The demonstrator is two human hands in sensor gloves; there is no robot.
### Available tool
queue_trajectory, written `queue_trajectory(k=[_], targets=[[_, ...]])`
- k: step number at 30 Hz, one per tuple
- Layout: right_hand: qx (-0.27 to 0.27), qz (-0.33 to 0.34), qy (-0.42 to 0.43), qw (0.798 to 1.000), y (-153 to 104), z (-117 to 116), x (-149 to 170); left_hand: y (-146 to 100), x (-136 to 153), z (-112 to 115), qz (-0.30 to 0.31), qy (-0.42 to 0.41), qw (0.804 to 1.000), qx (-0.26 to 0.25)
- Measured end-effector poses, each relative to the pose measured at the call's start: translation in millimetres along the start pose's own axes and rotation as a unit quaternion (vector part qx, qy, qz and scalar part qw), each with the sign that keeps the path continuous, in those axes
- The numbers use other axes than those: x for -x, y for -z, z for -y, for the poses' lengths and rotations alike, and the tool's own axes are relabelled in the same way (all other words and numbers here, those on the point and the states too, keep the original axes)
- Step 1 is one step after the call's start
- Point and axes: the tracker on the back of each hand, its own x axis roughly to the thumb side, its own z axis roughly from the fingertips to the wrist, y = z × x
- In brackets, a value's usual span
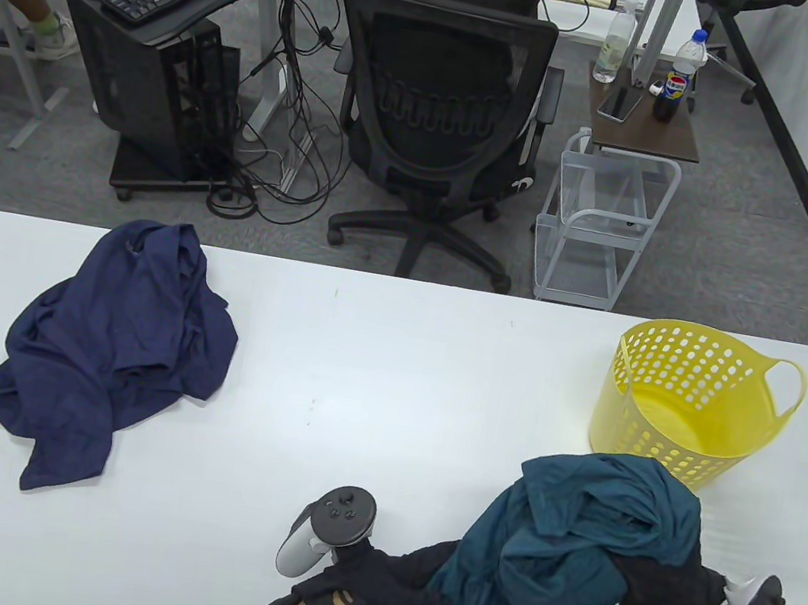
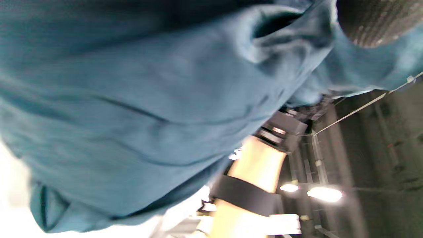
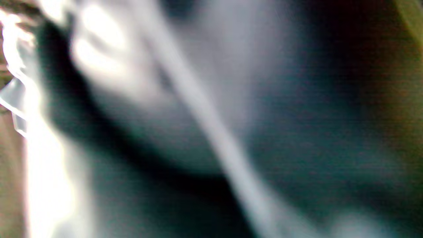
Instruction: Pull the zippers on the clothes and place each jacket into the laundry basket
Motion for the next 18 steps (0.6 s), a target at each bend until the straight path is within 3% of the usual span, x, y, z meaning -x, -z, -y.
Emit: queue_trajectory(k=[3, 6, 7, 10, 12, 13, 14, 15, 18], targets=[[0.023, 0.014, -0.081, 0.996, -3, -9, 0, 3, 3, 9, 0.003, -0.086, 0.996, -0.001], [-0.011, 0.036, -0.144, 0.989, -6, -35, 0, 5, 8, 15, 0.023, -0.195, 0.98, 0.013], [-0.04, 0.033, -0.18, 0.982, -7, -47, 1, 4, 10, 15, 0.029, -0.233, 0.972, 0.015], [-0.172, 0.005, -0.24, 0.955, -11, -77, 9, -5, 16, 7, 0.047, -0.336, 0.94, -0.049], [-0.299, -0.041, -0.219, 0.928, -16, -94, 19, -14, 19, -3, 0.057, -0.364, 0.926, -0.079], [-0.367, -0.088, -0.206, 0.903, -21, -105, 25, -19, 19, -8, 0.059, -0.375, 0.92, -0.099], [-0.4, -0.116, -0.218, 0.883, -25, -111, 29, -22, 20, -10, 0.059, -0.381, 0.916, -0.11], [-0.428, -0.124, -0.261, 0.857, -29, -120, 33, -26, 21, -13, 0.057, -0.386, 0.913, -0.123], [-0.432, -0.092, -0.386, 0.81, -37, -138, 40, -30, 27, -14, 0.039, -0.401, 0.904, -0.142]])
